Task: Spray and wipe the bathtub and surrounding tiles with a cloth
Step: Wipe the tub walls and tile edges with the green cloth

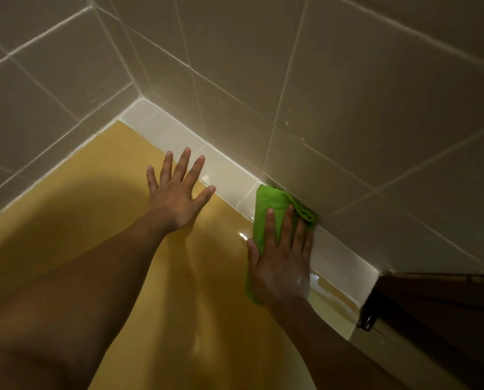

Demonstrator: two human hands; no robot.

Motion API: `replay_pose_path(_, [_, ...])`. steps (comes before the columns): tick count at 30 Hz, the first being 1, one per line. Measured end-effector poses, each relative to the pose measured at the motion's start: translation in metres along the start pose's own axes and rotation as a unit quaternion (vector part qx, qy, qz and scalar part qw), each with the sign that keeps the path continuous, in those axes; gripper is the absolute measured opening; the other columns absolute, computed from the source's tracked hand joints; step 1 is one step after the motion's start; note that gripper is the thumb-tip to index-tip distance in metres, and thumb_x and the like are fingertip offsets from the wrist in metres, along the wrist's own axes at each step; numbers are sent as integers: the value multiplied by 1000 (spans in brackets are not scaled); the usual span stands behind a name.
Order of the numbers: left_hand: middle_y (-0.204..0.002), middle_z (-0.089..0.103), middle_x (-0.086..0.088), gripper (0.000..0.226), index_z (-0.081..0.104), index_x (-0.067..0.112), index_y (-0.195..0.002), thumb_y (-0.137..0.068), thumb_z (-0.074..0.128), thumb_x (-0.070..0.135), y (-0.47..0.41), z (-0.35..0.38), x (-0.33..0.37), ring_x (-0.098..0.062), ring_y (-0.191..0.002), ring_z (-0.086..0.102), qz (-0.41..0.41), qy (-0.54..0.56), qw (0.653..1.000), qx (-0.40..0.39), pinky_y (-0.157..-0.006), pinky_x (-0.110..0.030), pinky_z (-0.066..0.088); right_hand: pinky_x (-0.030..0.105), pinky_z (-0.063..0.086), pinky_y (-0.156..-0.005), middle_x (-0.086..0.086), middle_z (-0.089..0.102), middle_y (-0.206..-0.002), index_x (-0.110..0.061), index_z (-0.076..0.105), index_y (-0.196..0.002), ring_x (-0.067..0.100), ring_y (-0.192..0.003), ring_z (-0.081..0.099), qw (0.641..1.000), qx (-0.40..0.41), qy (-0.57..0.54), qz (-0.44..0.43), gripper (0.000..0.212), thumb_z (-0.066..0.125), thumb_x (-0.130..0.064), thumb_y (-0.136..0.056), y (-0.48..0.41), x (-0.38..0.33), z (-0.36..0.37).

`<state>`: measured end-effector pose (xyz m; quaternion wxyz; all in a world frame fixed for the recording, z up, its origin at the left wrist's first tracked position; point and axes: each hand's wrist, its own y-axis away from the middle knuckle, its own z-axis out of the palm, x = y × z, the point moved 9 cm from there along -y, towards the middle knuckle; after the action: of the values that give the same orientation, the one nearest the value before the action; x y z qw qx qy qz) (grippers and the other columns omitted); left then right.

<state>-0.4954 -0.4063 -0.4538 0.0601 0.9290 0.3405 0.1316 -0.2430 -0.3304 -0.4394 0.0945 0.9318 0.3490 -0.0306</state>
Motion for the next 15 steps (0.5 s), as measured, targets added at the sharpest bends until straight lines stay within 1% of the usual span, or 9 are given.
replay_pose_path(7, [-171, -12, 11, 69, -3, 46, -160, -100, 14, 74, -20, -10, -29, -23, -157, -18, 9, -1, 999, 42, -119, -65, -8, 57, 7, -125, 16, -6, -169, -23, 2, -163, 40, -155, 0, 999, -8, 8, -34, 72, 12, -62, -103, -32, -43, 1])
replay_pose_path(10, [-172, -6, 9, 66, 3, 46, -160, -101, 17, 71, -26, -17, -47, -26, -158, -11, 7, -7, 998, 60, -118, -68, -5, 55, 6, -125, 14, -9, -169, -24, 0, -163, 38, -155, -3, 999, -8, 9, -50, 72, 12, -63, -103, -49, -65, 1])
replay_pose_path(13, [-172, 2, 6, 64, 9, 46, -160, -101, 21, 69, -31, -24, -67, -29, -158, -2, -2, -17, 997, 78, -116, -71, 0, 55, 6, -125, 14, -6, -169, -23, 0, -163, 38, -155, 0, 998, -8, 12, -69, 72, 13, -62, -103, -66, -88, 0])
replay_pose_path(15, [-172, 8, 5, 63, 14, 46, -159, -101, 24, 67, -33, -28, -80, -30, -158, 3, -9, -23, 996, 91, -115, -73, 3, 55, 8, -125, 15, -2, -169, -22, 3, -163, 39, -154, 5, 997, -4, 16, -78, 72, 13, -62, -103, -78, -105, -2])
